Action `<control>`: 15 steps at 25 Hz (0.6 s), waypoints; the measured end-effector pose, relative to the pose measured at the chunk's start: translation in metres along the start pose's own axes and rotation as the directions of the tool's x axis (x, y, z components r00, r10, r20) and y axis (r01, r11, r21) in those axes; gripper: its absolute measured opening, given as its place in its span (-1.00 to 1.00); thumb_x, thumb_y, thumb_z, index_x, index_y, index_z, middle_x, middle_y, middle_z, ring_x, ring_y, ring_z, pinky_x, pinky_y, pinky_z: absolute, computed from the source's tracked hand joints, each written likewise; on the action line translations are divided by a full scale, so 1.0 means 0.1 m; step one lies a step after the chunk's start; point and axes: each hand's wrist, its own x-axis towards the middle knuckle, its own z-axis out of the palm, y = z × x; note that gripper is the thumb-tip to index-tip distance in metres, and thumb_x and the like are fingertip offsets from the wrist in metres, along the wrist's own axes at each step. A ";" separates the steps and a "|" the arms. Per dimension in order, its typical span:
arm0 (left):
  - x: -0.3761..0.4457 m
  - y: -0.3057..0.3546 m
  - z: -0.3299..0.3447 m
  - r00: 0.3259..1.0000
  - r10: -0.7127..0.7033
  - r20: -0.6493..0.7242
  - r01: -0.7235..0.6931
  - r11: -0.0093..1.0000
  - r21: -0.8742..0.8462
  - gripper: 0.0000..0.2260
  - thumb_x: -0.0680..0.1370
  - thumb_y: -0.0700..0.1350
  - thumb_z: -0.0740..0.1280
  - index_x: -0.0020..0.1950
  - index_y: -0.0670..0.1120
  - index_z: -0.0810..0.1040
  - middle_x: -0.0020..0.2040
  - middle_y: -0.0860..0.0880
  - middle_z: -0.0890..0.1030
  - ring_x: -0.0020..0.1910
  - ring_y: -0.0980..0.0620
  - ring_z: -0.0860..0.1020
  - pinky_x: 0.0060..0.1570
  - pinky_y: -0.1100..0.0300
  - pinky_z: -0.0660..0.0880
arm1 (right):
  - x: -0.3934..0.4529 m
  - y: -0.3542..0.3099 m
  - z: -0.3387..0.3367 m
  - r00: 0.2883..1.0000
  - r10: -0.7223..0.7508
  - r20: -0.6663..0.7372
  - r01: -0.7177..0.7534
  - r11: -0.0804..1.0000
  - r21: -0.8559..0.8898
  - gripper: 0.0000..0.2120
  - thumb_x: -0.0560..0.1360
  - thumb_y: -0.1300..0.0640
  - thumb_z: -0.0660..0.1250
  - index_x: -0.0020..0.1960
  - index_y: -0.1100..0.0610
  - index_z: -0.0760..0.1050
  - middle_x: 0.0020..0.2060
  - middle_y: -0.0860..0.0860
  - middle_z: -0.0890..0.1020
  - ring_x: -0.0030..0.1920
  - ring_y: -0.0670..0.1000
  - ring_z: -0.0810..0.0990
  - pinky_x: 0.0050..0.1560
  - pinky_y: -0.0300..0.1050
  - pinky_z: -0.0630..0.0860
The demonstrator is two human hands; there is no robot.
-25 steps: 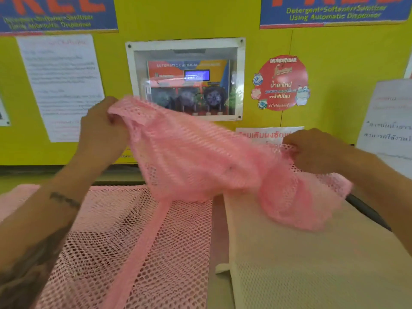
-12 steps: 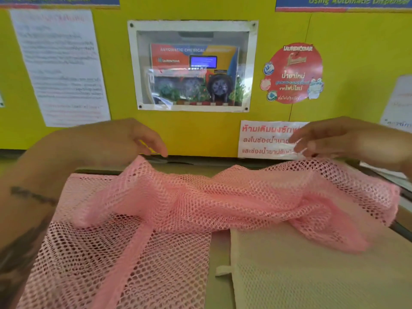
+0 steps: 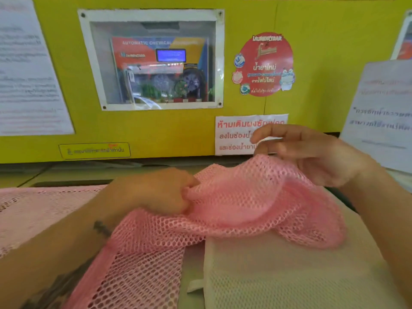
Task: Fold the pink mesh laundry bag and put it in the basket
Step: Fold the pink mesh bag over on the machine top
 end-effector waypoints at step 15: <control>-0.67 -0.29 -0.57 0.879 -0.146 -0.453 0.027 0.965 -0.259 -0.87 0.50 -0.10 0.40 -0.20 0.02 0.48 -0.35 -0.06 0.58 -0.39 0.01 0.49 -0.30 0.06 0.38 | 0.05 0.15 0.08 0.957 0.134 -0.255 -0.288 0.443 -0.849 -0.85 0.44 0.13 0.42 0.01 -0.02 0.61 -0.02 -0.12 0.70 0.01 -0.14 0.65 0.04 -0.15 0.57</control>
